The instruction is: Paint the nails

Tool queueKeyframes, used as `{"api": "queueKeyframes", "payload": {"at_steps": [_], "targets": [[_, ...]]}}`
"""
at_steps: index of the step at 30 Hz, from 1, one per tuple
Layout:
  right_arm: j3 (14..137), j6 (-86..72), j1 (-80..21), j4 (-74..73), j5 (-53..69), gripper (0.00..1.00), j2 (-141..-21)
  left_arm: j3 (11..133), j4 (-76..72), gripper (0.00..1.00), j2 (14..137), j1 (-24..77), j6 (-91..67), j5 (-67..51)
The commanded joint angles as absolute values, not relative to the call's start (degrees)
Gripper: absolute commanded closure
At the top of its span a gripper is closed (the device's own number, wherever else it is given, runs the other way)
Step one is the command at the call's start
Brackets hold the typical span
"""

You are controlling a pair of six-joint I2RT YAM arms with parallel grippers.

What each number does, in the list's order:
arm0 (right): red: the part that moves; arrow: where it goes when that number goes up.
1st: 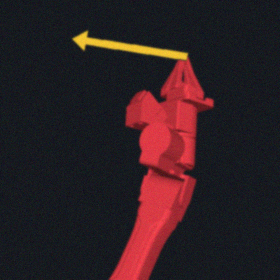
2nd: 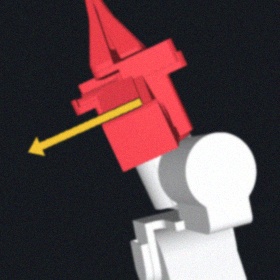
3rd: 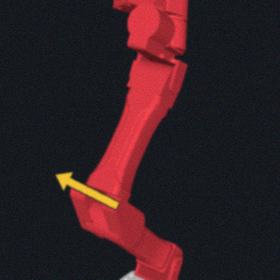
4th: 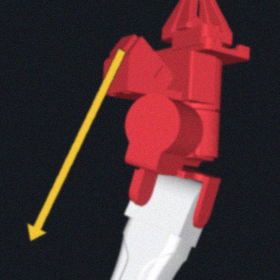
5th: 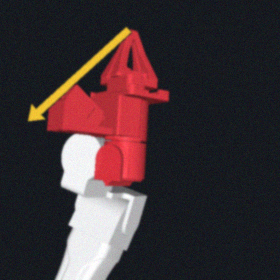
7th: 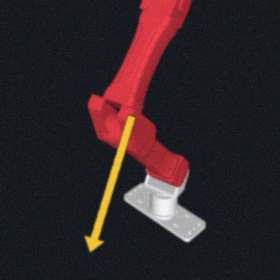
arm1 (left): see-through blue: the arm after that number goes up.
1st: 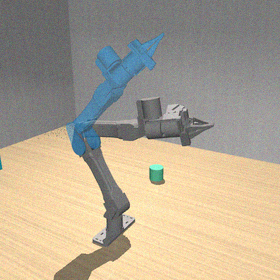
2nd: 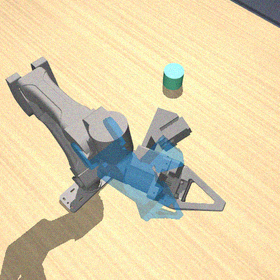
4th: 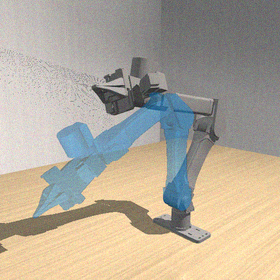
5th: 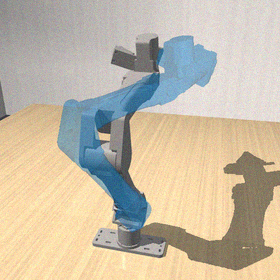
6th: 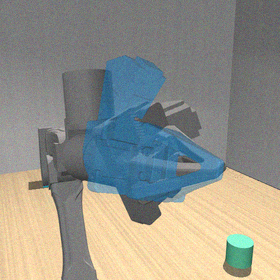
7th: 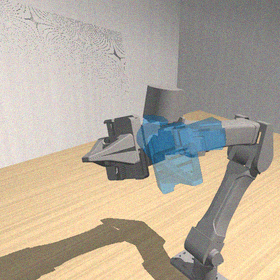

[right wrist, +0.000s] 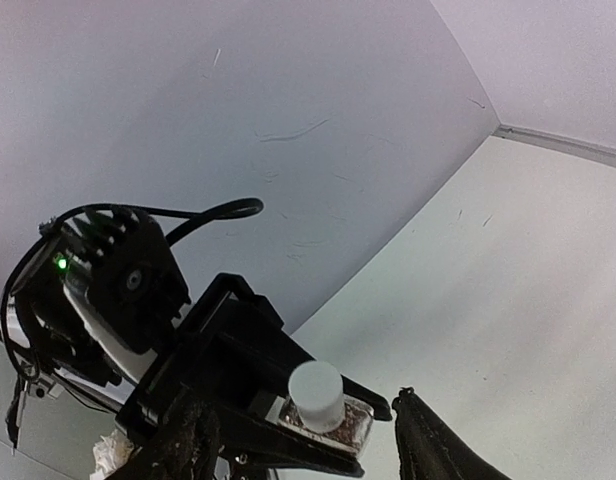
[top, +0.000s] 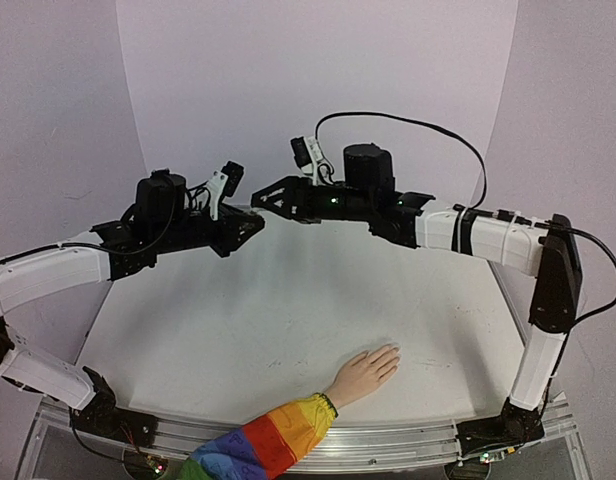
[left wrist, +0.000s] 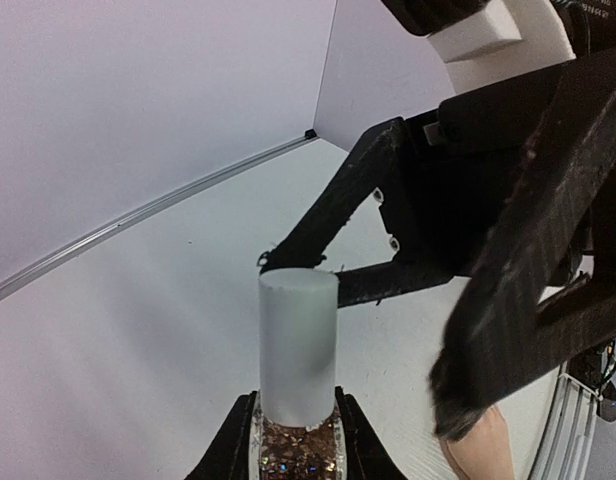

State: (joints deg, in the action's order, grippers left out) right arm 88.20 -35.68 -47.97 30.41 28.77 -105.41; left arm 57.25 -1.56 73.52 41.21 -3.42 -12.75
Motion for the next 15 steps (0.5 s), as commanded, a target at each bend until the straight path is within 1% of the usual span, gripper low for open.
{"api": "queueKeyframes", "payload": {"at_steps": [1, 4, 7, 10, 11, 12, 14, 15], "targets": [[94.1, -38.6, -48.7, 32.9, 26.6, 0.44, -108.1, 56.6, -4.0, 1.00, 72.2, 41.3, -2.4, -11.2], [95.8, -38.8, -49.1, 33.0, 26.3, 0.51, -109.8, 56.6, -4.0, 1.00, 72.3, 41.3, -2.4, -11.1], [97.2, -38.8, -49.1, 33.0, 26.8, 0.62, -111.3, 56.7, -4.0, 1.00, 72.4, 41.4, -2.4, -11.2], [97.7, -38.7, -49.1, 33.0, 27.9, 0.69, -112.3, 57.3, -3.9, 1.00, 72.6, 41.3, -2.7, -11.7], [97.7, -38.4, -49.1, 33.0, 28.3, 0.73, -112.5, 57.7, -3.9, 1.00, 72.7, 41.3, -3.0, -12.2], [97.6, -37.7, -49.1, 33.2, 28.9, 0.78, -112.6, 57.9, -3.9, 1.00, 72.8, 41.3, -3.1, -12.9], [97.3, -35.8, -48.9, 33.3, 30.4, 0.94, -112.3, 58.6, -4.0, 1.00, 72.7, 41.3, -3.7, -15.5], [96.9, -34.8, -48.5, 33.4, 31.6, 1.00, -111.9, 58.7, -4.0, 1.00, 72.7, 41.3, -4.1, -17.6]]}}
